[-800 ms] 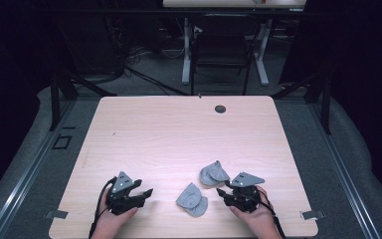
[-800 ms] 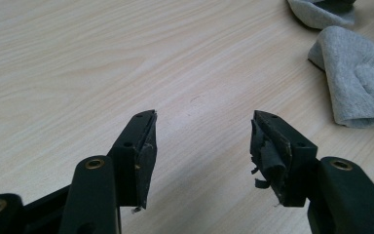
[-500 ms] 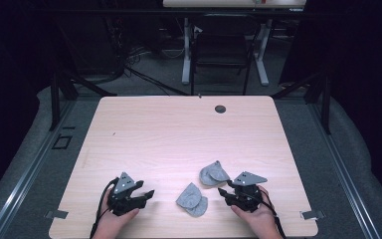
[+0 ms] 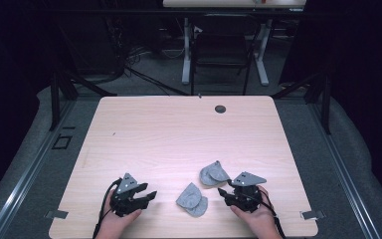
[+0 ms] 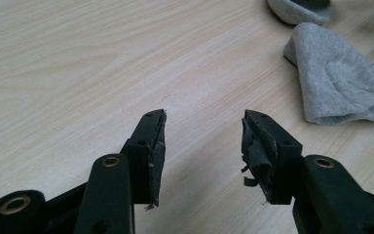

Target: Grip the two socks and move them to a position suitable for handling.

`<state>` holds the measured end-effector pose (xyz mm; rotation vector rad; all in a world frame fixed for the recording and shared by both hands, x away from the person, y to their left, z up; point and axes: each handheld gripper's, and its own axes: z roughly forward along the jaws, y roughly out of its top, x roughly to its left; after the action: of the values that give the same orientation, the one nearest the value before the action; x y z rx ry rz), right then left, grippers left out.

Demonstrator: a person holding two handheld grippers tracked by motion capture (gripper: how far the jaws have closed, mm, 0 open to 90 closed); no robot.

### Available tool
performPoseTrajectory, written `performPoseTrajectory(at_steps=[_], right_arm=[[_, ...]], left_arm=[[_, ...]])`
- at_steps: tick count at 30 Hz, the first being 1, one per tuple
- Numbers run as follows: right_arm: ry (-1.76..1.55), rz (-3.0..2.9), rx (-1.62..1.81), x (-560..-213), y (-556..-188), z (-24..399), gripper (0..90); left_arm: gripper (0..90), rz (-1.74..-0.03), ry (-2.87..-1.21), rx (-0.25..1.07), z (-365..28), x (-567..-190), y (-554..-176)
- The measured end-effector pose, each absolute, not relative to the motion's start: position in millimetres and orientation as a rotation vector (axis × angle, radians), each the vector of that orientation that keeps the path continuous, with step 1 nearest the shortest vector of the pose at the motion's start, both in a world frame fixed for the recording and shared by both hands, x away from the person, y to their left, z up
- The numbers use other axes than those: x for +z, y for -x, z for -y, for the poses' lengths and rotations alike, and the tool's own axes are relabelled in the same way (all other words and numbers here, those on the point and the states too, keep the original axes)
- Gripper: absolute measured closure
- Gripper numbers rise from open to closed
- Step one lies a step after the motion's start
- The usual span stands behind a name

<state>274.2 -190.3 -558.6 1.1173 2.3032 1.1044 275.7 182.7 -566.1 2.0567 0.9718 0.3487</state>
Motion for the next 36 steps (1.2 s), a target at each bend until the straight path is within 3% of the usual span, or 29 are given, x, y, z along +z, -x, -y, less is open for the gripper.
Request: performPoseTrajectory(at_steps=[14, 25, 36], right_arm=[[-1.137, -2.271, 1.133, -556, -274, 194, 53.1], [-1.133, -2.27, 1.131, -557, -273, 193, 53.2], [-1.129, -2.274, 1.134, -557, -274, 193, 53.3]], left_arm=[[59.1, -0.869, -2.083, 0.342, -151, -558, -277], [83.8, -0.766, -2.153, 0.315, -113, -558, -276], [89.2, -0.716, -2.174, 0.288, -95, -562, -283]])
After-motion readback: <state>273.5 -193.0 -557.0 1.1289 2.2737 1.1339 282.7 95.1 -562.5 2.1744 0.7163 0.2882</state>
